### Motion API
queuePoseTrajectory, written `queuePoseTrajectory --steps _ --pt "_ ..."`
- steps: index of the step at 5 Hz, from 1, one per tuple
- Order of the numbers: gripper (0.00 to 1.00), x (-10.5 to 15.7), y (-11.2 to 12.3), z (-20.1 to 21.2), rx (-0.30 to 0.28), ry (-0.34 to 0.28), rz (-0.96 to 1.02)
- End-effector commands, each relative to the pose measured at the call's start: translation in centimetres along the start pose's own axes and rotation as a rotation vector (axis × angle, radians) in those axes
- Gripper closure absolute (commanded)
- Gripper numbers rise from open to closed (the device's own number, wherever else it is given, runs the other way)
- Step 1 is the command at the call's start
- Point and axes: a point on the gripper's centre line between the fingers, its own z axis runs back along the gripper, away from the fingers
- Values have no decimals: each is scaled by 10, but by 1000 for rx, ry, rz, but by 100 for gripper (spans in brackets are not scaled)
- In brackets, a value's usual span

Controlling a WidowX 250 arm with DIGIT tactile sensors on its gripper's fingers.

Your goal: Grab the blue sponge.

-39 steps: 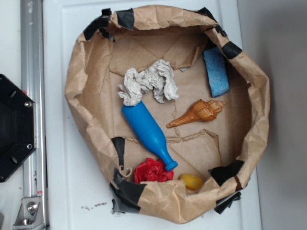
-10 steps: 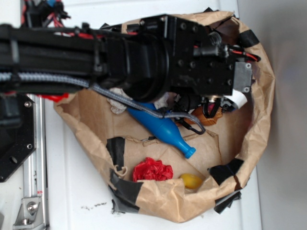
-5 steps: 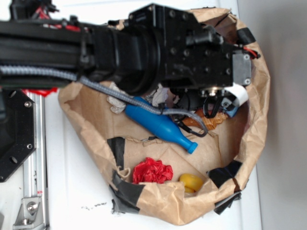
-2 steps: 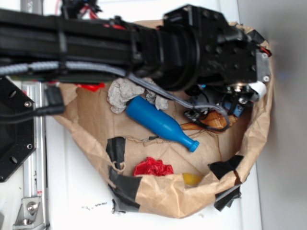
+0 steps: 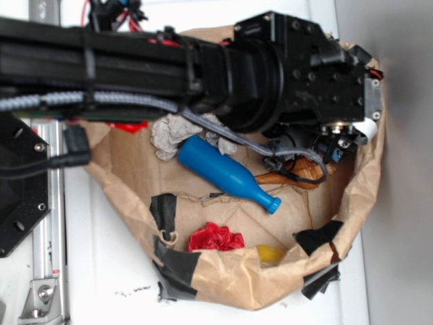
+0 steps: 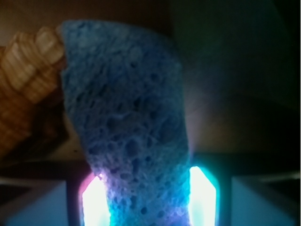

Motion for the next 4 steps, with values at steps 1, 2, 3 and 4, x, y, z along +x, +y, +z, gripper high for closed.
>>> queuePoseTrajectory --steps 1,2,3,4 --pt "100 -22 -14 103 -100 -175 317" --pt "100 -28 -18 138 -93 -65 553" --pt "100 -38 -18 160 -133 -56 660" --pt "100 -37 -19 162 -131 -36 678"
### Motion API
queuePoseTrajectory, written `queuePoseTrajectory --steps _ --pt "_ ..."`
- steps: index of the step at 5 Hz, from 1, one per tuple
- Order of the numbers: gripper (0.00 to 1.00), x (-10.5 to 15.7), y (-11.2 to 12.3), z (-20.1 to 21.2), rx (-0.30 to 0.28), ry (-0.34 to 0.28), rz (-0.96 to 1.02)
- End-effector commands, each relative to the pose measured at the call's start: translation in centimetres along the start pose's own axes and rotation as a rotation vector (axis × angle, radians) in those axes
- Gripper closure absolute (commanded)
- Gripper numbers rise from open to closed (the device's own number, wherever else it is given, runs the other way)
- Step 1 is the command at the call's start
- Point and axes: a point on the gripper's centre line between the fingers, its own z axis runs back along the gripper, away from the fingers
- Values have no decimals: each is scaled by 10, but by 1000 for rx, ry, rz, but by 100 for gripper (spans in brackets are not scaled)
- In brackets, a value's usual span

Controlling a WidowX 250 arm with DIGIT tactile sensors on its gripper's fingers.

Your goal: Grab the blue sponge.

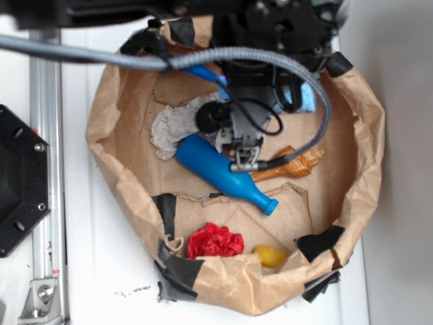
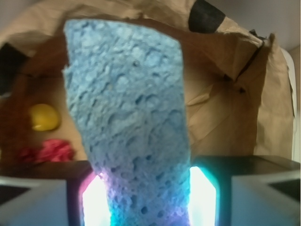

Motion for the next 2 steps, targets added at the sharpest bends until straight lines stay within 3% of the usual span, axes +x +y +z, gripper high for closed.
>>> queuePoseTrajectory --steps 1,2 --pt "100 13 -9 16 36 -52 38" --pt "100 6 -11 23 34 -65 39"
